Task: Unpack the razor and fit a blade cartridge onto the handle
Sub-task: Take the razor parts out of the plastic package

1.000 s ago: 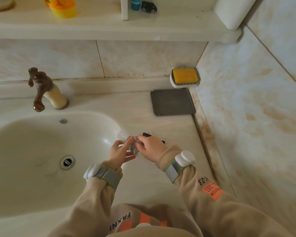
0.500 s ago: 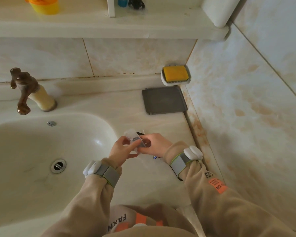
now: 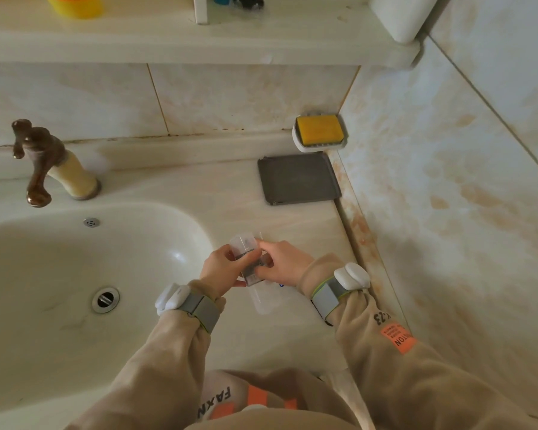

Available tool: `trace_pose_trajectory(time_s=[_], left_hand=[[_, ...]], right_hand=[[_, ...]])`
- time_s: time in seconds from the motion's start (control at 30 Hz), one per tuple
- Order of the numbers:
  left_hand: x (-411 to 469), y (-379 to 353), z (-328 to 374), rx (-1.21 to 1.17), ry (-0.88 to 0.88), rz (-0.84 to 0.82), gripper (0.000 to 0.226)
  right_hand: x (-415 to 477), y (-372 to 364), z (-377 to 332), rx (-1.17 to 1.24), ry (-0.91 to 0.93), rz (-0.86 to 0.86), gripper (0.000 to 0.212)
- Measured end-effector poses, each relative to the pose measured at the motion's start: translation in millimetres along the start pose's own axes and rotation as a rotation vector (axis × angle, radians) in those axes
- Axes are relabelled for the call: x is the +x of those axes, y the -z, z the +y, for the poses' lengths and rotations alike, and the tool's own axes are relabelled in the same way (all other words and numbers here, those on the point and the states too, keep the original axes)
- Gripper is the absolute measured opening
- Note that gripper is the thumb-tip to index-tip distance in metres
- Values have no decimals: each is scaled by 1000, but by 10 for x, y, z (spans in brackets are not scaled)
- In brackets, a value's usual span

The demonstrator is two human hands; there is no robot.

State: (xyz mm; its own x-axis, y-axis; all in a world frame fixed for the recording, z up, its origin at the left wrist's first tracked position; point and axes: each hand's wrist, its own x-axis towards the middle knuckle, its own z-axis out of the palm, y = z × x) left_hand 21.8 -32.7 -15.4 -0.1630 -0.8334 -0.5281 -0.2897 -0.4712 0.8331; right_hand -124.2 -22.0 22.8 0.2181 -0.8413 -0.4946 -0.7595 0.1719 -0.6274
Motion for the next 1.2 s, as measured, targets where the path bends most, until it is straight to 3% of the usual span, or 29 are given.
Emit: trace_pose_trajectory(time_s=[0.07,0.2,0.5,0.8,0.97,1.2], left_hand=[[14,24,-16,-28,24,-16,39],[6,79,-29,-114,51,-61,40],[70,148,6,-350,64,-96,17],[174,58,40,-722,129,-171,22],[321,-198,91,-611,168,-92,28],[479,-418,78,-174,74,-15,31]], right_hand=[[7,8,-26,-50,-6,-29,68],[31,26,-31,-41,-10,-57,72],[123,135,118,135,69,177,53],[235,313,386,320,9,394,28],[239,384,585,274,-49,464,28],[168,490,807,276,-131,531,29]])
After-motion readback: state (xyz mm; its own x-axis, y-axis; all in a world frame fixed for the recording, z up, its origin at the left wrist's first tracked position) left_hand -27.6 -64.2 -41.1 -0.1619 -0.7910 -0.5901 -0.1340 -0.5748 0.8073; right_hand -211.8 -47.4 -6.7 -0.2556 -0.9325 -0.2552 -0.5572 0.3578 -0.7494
